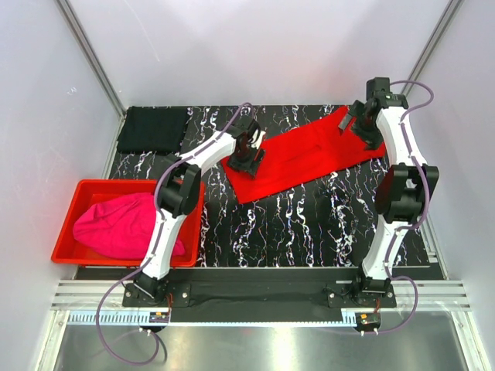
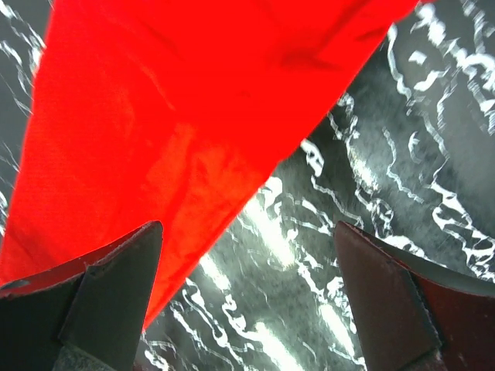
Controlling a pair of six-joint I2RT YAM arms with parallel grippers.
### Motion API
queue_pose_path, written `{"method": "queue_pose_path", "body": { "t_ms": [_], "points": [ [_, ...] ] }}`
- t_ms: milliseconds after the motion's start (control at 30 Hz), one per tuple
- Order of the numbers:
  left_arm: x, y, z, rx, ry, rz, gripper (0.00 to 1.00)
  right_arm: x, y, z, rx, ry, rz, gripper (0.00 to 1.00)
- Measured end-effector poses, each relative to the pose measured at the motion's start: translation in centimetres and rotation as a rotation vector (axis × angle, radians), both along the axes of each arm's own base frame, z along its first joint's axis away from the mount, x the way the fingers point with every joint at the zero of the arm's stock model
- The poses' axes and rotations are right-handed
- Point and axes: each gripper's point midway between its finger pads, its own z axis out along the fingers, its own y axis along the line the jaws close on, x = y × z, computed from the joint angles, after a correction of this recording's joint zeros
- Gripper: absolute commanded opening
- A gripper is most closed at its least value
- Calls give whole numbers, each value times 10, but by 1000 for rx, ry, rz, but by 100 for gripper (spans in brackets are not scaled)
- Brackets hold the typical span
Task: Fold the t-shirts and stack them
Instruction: Fold the tshirt
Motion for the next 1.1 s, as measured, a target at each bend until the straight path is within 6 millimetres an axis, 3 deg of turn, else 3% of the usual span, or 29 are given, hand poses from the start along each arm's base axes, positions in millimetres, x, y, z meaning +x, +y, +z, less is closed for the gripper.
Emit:
{"method": "queue_pose_path", "body": {
  "t_ms": [233, 333, 400, 467, 567, 633, 700, 800, 900, 1033, 1100],
  "points": [
    [-18, -6, 1, -78, 57, 60, 65, -28, 10, -23, 45, 81, 27, 100],
    [-44, -17, 3, -130, 118, 69, 65, -35, 8, -27, 30, 97, 34, 100],
    [-73, -33, 5, -177, 181, 48, 65, -33, 6, -30, 19, 101, 40, 100],
    [-109, -54, 9, -218, 254, 5, 65, -21, 3, -30, 2, 95, 45, 100],
    [-172, -91, 16, -276, 367, -109, 66, 18, -3, -36, -24, 64, 55, 100],
    [-203, -114, 28, -328, 413, -195, 67, 40, -6, -48, -44, 61, 59, 100],
    [-219, -127, 43, -368, 428, -248, 68, 60, -11, -63, -65, 58, 60, 100],
    [-210, -135, 76, -437, 385, -268, 68, 68, -13, -91, -77, 95, 69, 100],
    [-182, -126, 116, -517, 294, -230, 68, 66, -14, -109, -89, 133, 88, 100],
    [-135, -90, 168, -585, 125, -119, 68, 69, -11, -122, -150, 150, 129, 100],
    [-117, -70, 185, -603, 49, -64, 68, 76, -4, -127, -180, 143, 155, 100]
  ]
}}
